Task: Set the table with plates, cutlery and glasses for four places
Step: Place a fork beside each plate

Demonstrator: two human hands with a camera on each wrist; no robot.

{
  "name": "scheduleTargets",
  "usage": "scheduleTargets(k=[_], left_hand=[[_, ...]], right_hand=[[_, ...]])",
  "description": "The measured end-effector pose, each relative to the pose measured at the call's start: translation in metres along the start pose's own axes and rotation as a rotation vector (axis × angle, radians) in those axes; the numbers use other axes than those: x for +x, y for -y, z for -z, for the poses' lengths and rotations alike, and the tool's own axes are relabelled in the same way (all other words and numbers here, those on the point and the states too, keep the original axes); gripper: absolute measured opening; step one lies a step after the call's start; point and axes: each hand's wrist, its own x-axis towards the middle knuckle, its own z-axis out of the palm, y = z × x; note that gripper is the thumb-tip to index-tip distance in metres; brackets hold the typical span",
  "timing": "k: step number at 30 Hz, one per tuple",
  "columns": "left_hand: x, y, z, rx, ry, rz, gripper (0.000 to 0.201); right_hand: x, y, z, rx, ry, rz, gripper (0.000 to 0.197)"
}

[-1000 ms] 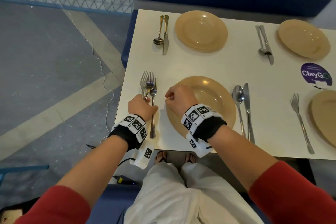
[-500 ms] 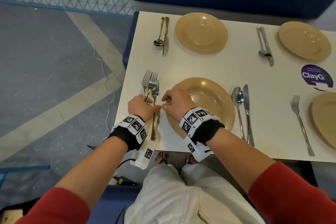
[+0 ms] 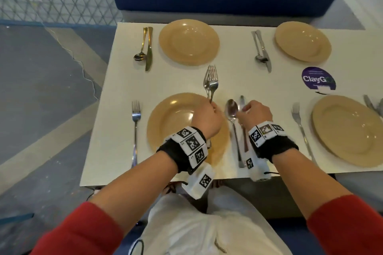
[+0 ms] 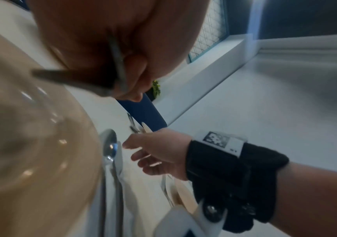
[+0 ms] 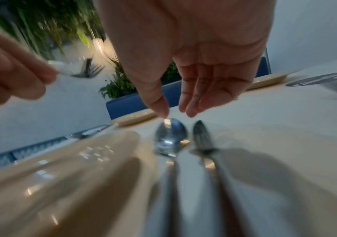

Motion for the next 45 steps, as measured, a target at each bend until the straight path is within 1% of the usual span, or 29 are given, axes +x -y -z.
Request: scheduleTargets(k=[1, 3, 5, 9, 13, 16, 19, 21, 23, 25, 26, 28, 30, 31, 32, 33, 35, 36, 37, 40, 43, 45], left_hand=[[0.001, -0.005, -0.015, 0.005, 0.010, 0.005, 0.011], [0.003, -0.012, -0.040, 0.032, 0.023, 0.034, 0.017], [0.005, -0.017, -0.058, 0.062, 0.022, 0.072, 0.023], [0.010, -0.021, -0.077, 0.100, -0.014, 0.117, 0.028], [0.006, -0.020, -0.088, 0.037, -0.025, 0.165, 0.025], [0.002, -0.016, -0.093, 0.010, -0.019, 0.160, 0.021], [0.002, -0.011, -0.093, 0.007, 0.011, 0.132, 0.021], [0.001, -0.010, -0.093, 0.023, 0.039, 0.107, 0.024], [0.001, -0.009, -0.091, 0.023, 0.042, 0.073, 0.026], [0.000, -0.007, -0.087, 0.000, 0.023, 0.055, 0.027], [0.000, -0.007, -0.084, -0.021, 0.012, 0.050, 0.027], [0.000, -0.005, -0.077, -0.080, -0.027, 0.043, 0.026], [0.000, -0.002, -0.070, -0.092, -0.091, 0.055, 0.030], [0.001, 0.000, -0.066, -0.065, -0.129, 0.066, 0.032], [0.000, 0.003, -0.062, -0.041, -0.161, 0.079, 0.033], [0.000, 0.005, -0.060, -0.034, -0.181, 0.094, 0.034], [-0.001, 0.007, -0.057, -0.047, -0.198, 0.120, 0.036], [-0.002, 0.007, -0.057, -0.037, -0.208, 0.129, 0.036], [-0.002, 0.007, -0.058, -0.018, -0.218, 0.133, 0.035], [-0.004, 0.005, -0.062, 0.019, -0.210, 0.127, 0.033], [-0.005, 0.001, -0.069, 0.055, -0.157, 0.128, 0.035], [-0.005, -0.003, -0.077, 0.091, -0.120, 0.131, 0.037]], right_hand=[[0.003, -0.015, 0.003, -0.051, 0.055, -0.023, 0.033], [0.007, -0.037, 0.002, -0.131, 0.153, -0.042, 0.038], [0.009, -0.050, -0.001, -0.142, 0.212, -0.018, 0.042], [0.017, -0.056, -0.001, -0.071, 0.266, 0.047, 0.031], [0.019, -0.061, -0.001, -0.079, 0.306, 0.053, 0.031], [0.020, -0.064, -0.001, -0.071, 0.307, 0.069, 0.027], [0.021, -0.069, 0.002, -0.030, 0.328, 0.105, 0.018], [0.023, -0.073, 0.008, 0.073, 0.352, 0.134, 0.016], [0.025, -0.071, 0.017, 0.300, 0.379, 0.153, 0.014], [0.024, -0.062, 0.028, 0.507, 0.420, 0.163, 0.016], [0.023, -0.057, 0.031, 0.565, 0.444, 0.178, 0.018], [0.020, -0.048, 0.033, 0.661, 0.480, 0.189, 0.014], [0.018, -0.045, 0.028, 0.748, 0.491, 0.135, 0.011], [0.018, -0.043, 0.023, 0.759, 0.483, 0.089, 0.015], [0.016, -0.042, 0.017, 0.718, 0.472, 0.047, 0.020], [0.015, -0.041, 0.010, 0.596, 0.453, 0.041, 0.024], [0.009, -0.036, 0.001, 0.173, 0.402, 0.152, 0.030], [0.005, -0.034, -0.003, 0.031, 0.377, 0.207, 0.030], [0.003, -0.031, -0.005, -0.031, 0.371, 0.227, 0.030], [0.004, -0.033, -0.004, -0.091, 0.356, 0.222, 0.022], [0.013, -0.048, 0.005, -0.072, 0.307, 0.178, 0.014], [0.018, -0.059, 0.011, -0.074, 0.273, 0.157, 0.018]])
